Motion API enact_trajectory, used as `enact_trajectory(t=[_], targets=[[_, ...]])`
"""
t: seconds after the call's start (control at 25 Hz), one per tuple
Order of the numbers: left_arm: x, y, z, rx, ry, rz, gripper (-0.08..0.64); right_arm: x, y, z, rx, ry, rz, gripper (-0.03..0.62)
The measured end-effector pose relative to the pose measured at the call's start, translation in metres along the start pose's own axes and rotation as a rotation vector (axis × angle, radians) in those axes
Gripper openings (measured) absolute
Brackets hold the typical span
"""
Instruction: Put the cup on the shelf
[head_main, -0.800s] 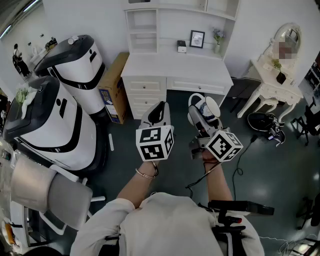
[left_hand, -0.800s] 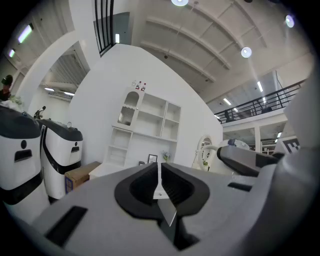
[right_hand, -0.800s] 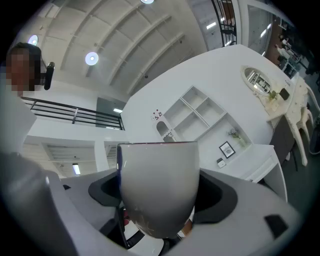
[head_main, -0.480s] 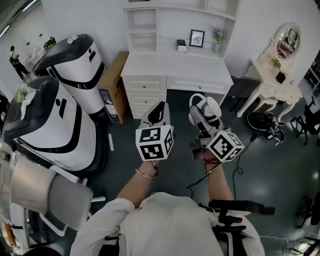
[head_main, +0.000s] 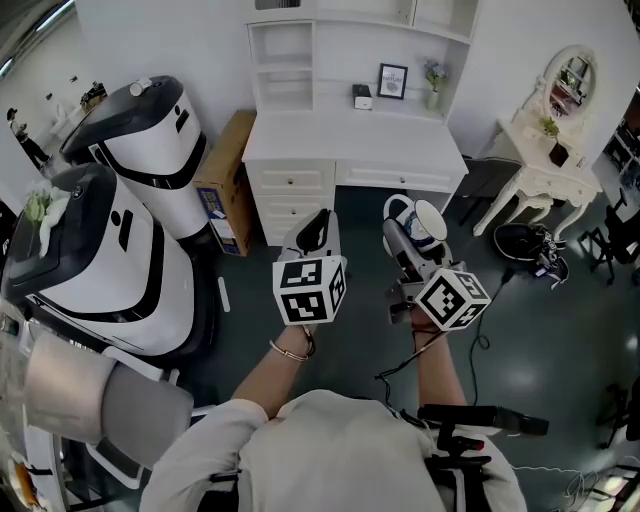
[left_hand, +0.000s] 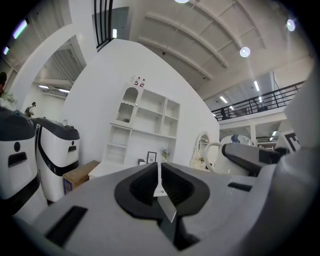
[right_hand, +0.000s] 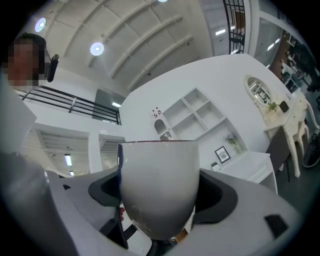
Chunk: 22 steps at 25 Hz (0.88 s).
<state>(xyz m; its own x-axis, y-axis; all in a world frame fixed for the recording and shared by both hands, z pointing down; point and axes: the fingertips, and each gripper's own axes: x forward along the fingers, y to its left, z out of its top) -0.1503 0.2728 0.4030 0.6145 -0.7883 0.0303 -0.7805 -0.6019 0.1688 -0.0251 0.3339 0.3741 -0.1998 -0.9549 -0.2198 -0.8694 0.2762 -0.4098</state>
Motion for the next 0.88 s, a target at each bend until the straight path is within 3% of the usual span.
enact_trajectory(t=[0.4, 0.88], targets=[[0.030, 0.015, -0.015, 0.006, 0.044, -0.024, 0.025, 0.017, -0.024, -0.014, -0.050, 0.032, -0.094, 0.394], [0.101, 0.054, 0.005, 0.022, -0.008, 0.040, 0.017, 0.092, -0.070, -0.004, -0.188, 0.059, -0.110, 0.394]])
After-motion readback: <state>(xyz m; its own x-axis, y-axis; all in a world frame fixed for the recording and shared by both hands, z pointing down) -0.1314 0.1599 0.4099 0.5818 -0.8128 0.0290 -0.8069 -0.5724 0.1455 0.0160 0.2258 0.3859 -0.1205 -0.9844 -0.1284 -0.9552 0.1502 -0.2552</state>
